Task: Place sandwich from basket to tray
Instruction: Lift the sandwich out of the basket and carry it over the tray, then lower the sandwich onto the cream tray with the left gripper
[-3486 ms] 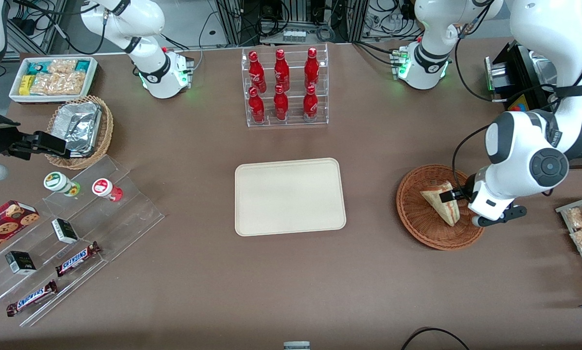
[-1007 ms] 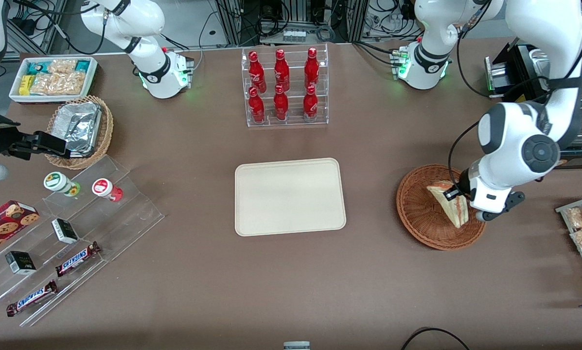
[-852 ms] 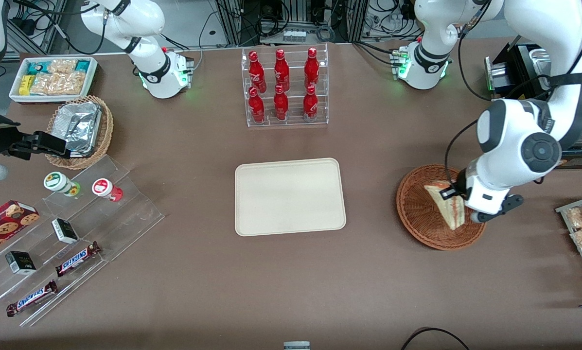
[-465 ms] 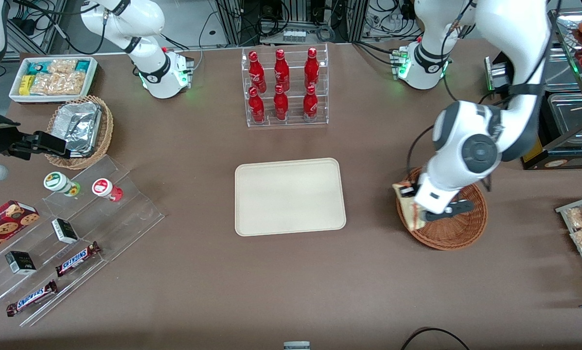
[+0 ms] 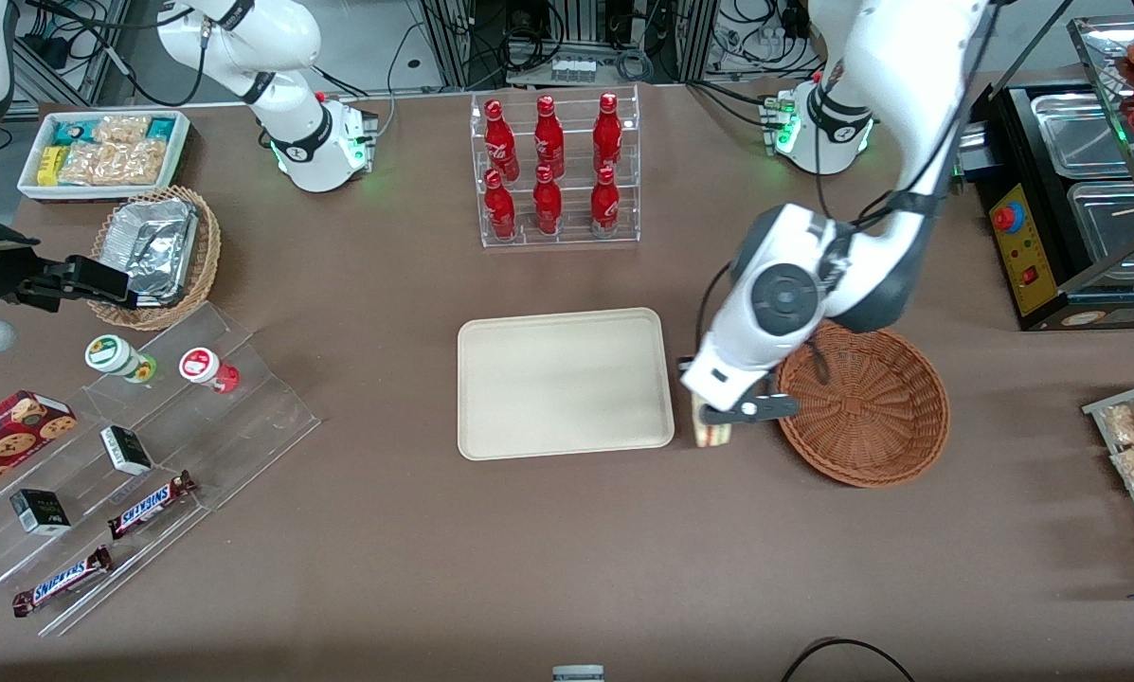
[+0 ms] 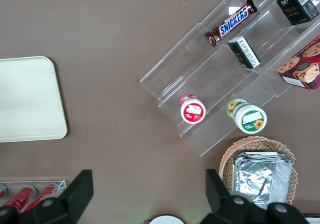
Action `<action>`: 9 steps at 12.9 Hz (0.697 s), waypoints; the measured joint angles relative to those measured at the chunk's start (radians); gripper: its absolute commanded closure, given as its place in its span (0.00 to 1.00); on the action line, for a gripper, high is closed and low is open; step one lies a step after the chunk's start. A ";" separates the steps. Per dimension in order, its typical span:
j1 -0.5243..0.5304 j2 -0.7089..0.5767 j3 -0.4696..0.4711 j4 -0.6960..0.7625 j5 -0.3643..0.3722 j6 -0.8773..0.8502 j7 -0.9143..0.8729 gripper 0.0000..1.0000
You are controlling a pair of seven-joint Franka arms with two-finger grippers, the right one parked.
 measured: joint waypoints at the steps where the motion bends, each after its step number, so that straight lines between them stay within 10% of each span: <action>1: -0.028 0.030 0.000 0.030 -0.001 0.000 -0.020 0.95; 9: -0.221 0.222 -0.001 0.219 -0.028 0.001 -0.193 0.96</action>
